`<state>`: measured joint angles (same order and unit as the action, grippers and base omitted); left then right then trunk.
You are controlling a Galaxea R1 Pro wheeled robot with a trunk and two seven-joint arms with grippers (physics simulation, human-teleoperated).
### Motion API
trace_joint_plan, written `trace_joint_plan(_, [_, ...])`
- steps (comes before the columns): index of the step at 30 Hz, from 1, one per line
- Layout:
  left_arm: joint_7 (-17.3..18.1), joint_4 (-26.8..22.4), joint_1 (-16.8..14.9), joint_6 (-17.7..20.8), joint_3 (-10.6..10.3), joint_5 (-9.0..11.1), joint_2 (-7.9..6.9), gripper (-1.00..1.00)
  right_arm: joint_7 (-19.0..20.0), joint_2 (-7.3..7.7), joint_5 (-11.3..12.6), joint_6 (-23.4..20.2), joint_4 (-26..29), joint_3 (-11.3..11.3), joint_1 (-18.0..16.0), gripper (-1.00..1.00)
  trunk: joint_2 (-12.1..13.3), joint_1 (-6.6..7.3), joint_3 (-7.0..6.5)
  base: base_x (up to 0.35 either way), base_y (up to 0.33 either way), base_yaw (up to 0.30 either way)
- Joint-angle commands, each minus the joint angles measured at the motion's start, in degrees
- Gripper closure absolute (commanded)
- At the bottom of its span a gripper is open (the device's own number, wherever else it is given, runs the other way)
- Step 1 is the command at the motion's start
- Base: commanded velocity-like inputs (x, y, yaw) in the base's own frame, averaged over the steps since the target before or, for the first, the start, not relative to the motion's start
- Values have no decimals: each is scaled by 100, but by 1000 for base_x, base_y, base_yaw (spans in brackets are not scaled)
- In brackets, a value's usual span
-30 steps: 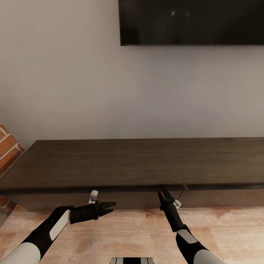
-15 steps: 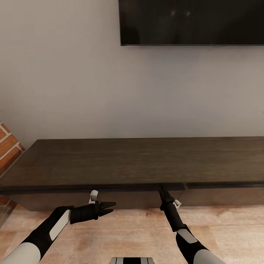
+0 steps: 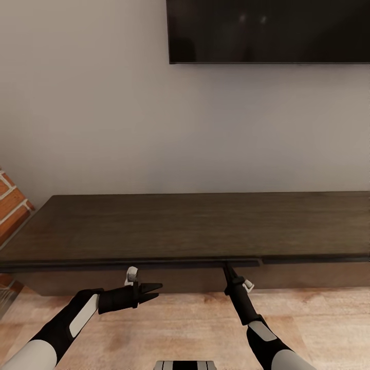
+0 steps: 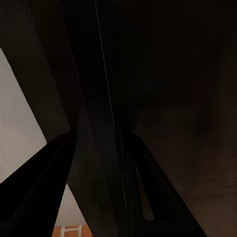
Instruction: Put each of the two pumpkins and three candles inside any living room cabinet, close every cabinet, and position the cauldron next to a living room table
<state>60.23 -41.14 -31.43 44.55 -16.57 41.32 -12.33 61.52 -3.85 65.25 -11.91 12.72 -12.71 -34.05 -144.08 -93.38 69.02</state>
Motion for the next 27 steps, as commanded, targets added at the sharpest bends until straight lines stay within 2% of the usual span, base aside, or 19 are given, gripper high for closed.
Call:
trace_joint_plan(1, [-2,0,-2,36,-21,42,-6,-100,94,-1,84,-110,38,-65,-6,100,-3,3,4,-64,0,0])
trace_joint_plan(7, [-2,1,-3,36,-21,42,-6,-100,94,-1,85,-110,38,-65,-6,100,-3,3,4,-105,0,0])
trace_joint_plan(27, [-2,1,-2,36,-21,42,-6,-100,96,-1,92,-118,38,-65,-6,100,-3,3,4,-7,0,0])
